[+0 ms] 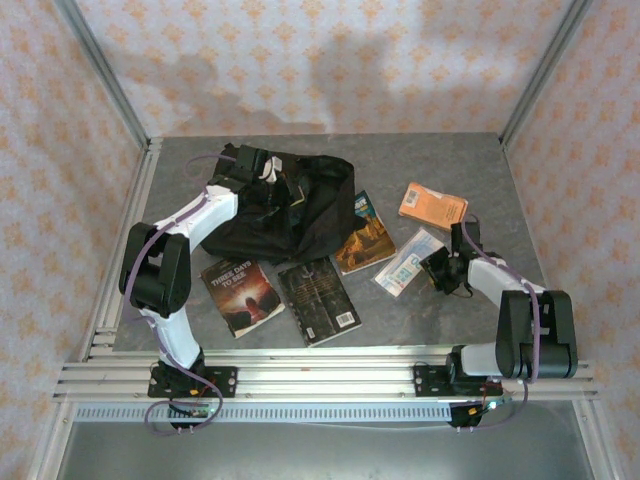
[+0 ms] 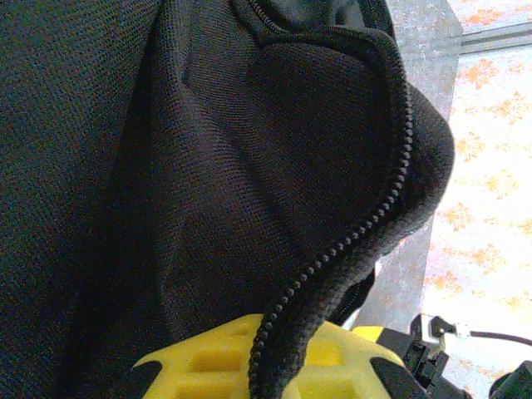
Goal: Pack books, pencil case, and school supplies into a backpack
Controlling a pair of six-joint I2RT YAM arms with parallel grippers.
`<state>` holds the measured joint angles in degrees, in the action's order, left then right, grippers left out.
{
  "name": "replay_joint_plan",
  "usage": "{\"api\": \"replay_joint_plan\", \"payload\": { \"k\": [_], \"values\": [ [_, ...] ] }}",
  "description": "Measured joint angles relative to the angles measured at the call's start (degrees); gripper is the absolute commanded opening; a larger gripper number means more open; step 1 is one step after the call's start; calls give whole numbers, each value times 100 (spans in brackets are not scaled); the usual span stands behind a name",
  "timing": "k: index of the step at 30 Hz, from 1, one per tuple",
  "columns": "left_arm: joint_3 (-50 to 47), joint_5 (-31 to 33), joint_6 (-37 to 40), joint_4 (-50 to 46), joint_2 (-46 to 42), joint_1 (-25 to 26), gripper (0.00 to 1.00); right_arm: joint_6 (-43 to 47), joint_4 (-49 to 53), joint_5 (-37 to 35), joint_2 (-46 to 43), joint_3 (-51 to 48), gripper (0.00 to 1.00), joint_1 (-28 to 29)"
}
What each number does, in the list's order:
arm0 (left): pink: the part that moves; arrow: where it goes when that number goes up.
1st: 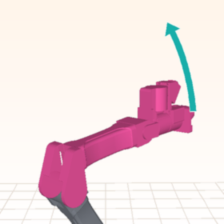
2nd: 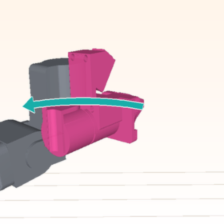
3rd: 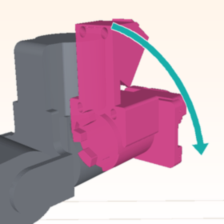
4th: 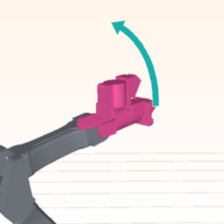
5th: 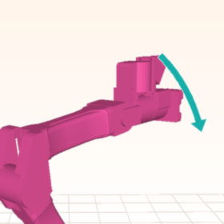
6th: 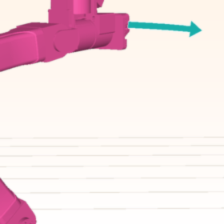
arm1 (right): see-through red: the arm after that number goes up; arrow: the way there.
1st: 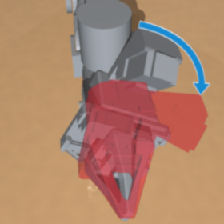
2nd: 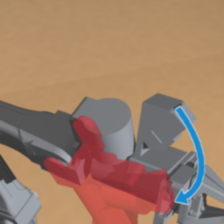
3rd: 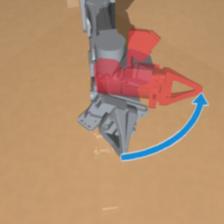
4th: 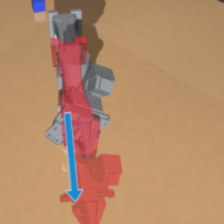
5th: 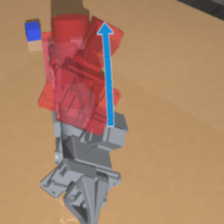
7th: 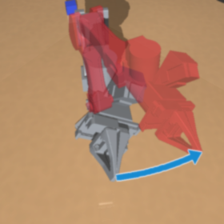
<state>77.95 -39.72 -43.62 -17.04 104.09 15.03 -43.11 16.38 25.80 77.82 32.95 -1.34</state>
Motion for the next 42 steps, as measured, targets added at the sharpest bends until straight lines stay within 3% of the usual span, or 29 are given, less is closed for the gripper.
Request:
{"api": "replay_joint_plan", "payload": {
  "k": [16,29,42],
  "values": [
    [0,-20,17,-13,0,0,0,-409,-627,170,-181,-428,36,-76],
    [55,-33,59,-74,31,0,0,-181,-1233,525,-1443,-756,36,131],
    [72,-33,59,-116,33,0,0,127,-944,420,-699,-507,36,131]
  ]
}}
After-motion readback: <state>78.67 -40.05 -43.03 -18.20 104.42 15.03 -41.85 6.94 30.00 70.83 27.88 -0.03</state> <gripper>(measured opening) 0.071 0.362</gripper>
